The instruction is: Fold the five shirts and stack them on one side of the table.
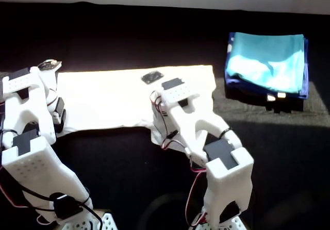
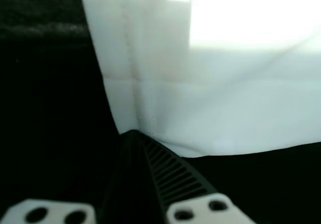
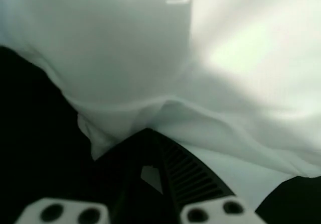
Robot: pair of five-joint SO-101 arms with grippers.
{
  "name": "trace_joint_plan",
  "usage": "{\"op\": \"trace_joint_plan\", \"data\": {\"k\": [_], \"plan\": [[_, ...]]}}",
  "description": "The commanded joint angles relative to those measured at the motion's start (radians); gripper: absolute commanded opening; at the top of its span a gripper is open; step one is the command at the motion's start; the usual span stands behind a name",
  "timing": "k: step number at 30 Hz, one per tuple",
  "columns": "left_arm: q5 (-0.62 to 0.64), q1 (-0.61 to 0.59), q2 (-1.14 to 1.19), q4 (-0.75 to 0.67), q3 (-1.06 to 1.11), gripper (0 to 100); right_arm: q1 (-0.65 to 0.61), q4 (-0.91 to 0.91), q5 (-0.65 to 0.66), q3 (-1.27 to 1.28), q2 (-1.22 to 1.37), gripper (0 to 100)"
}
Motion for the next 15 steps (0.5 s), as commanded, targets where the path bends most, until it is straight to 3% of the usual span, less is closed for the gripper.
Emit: {"op": "trace_joint_plan", "data": {"k": [1,6,10,15], "plan": [[-0.009,-0.008,-0.03,-0.015,-0.007,1,-0.027,-0.016,0.009,0.012,-0.065,1.1],[-0.008,0.008,-0.028,-0.015,-0.004,1,0.015,-0.018,0.014,-0.013,-0.157,1.1],[-0.008,0.041,-0.028,-0.015,-0.004,1,0.07,-0.01,0.132,0.001,-0.266,1.1],[-0.006,0.053,-0.028,-0.049,-0.005,1,0.14,-0.013,0.176,0.157,-0.271,1.1]]}}
